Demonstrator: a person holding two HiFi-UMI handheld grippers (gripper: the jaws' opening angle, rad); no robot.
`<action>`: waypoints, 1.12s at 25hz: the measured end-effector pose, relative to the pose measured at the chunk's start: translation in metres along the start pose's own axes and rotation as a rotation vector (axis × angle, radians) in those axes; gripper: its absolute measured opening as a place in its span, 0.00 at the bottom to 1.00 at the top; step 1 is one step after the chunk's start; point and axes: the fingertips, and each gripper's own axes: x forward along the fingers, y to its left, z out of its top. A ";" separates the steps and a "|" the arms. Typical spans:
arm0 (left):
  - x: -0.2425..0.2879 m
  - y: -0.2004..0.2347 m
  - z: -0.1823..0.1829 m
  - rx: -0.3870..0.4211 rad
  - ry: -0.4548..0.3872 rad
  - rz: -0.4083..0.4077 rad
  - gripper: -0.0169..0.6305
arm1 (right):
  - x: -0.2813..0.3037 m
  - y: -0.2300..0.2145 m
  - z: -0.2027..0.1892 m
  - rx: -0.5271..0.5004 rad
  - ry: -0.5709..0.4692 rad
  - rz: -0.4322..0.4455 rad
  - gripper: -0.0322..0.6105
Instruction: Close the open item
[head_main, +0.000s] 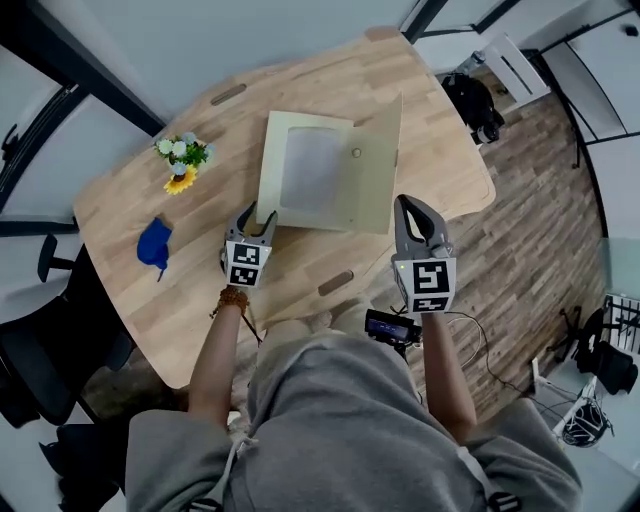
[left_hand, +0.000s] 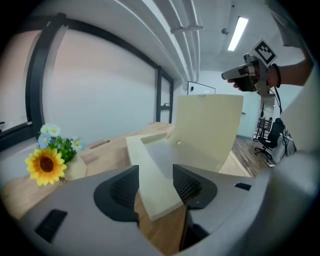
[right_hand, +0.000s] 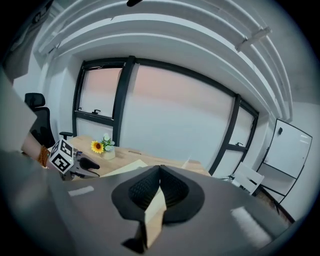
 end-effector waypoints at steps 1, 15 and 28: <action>0.010 0.001 -0.009 -0.015 0.027 0.001 0.36 | 0.005 -0.005 -0.006 0.010 0.013 -0.001 0.07; 0.027 -0.046 -0.058 -0.109 0.136 0.058 0.38 | 0.046 -0.026 -0.068 0.040 0.218 0.111 0.43; 0.001 -0.052 -0.024 -0.243 -0.078 -0.094 0.38 | 0.023 -0.035 -0.094 0.130 0.153 0.039 0.32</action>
